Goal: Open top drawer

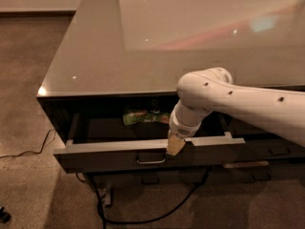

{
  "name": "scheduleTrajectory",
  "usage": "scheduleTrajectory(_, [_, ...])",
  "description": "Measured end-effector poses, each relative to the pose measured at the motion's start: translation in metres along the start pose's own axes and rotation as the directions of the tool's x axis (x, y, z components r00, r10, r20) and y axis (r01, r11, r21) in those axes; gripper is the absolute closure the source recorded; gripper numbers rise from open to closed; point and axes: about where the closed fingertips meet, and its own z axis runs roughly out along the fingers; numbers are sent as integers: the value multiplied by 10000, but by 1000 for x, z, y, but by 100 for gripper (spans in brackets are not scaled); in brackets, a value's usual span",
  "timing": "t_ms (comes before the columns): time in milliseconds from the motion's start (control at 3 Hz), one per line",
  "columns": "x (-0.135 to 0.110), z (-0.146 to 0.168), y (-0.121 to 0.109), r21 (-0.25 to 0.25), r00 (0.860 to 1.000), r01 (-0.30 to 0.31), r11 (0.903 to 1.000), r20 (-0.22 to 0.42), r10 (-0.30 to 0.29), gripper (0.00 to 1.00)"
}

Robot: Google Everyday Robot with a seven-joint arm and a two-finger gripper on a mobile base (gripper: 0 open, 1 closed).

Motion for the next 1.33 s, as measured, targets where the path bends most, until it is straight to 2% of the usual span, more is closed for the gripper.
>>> scheduleTrajectory(667, [-3,2,-1,-160,9998,57,9999,170,-55,16])
scheduleTrajectory(1000, [-5,11,11,-824,9987,416,9957,327,-390,0])
scheduleTrajectory(1333, [-2,14,27,-1417,9966,820,9865,242,-794,0])
